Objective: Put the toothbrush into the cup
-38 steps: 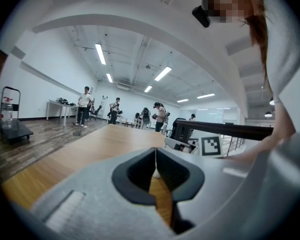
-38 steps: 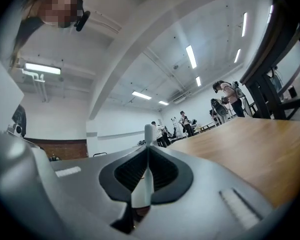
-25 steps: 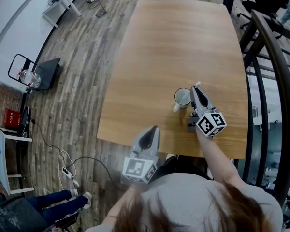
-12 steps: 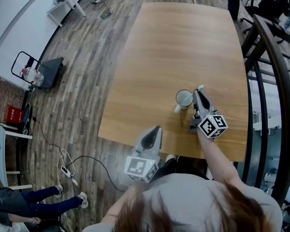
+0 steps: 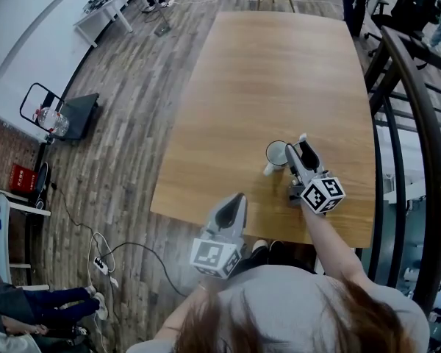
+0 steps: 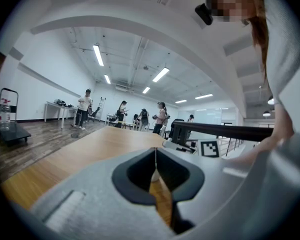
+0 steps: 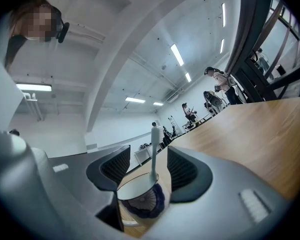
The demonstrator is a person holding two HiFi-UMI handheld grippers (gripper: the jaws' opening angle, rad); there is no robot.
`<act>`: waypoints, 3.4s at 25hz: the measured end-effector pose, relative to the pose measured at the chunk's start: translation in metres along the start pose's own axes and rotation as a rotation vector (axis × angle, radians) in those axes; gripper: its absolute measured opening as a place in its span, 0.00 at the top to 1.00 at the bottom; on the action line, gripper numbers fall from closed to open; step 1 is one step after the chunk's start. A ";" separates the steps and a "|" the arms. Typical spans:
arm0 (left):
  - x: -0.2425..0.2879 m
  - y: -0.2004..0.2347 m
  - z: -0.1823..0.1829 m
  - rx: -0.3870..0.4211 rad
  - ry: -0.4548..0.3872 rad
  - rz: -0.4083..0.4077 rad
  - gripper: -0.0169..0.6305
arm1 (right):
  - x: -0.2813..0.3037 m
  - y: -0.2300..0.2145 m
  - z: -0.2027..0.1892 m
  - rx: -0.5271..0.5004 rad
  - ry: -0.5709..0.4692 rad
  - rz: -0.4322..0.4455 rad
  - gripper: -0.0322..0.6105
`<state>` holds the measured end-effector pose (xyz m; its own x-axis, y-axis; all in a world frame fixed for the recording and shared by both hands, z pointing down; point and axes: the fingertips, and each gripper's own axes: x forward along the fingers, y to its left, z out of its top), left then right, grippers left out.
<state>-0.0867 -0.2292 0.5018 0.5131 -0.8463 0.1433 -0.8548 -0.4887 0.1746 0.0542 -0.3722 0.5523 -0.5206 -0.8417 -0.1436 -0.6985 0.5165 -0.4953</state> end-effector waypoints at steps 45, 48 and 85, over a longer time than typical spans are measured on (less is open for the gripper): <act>0.021 -0.091 0.008 0.079 -0.117 -0.138 0.97 | -0.127 0.161 0.096 -0.411 -0.111 0.304 0.95; -0.003 -0.096 0.005 0.089 -0.108 -0.162 0.97 | -0.140 0.177 0.088 -0.398 -0.112 0.283 0.95; -0.178 -0.162 -0.009 0.102 -0.096 -0.264 0.97 | -0.273 0.311 0.046 -0.424 -0.086 0.142 0.95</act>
<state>-0.0382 0.0024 0.4572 0.7135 -0.7006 0.0121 -0.6984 -0.7096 0.0937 0.0019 0.0104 0.3978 -0.5959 -0.7584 -0.2641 -0.7716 0.6318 -0.0735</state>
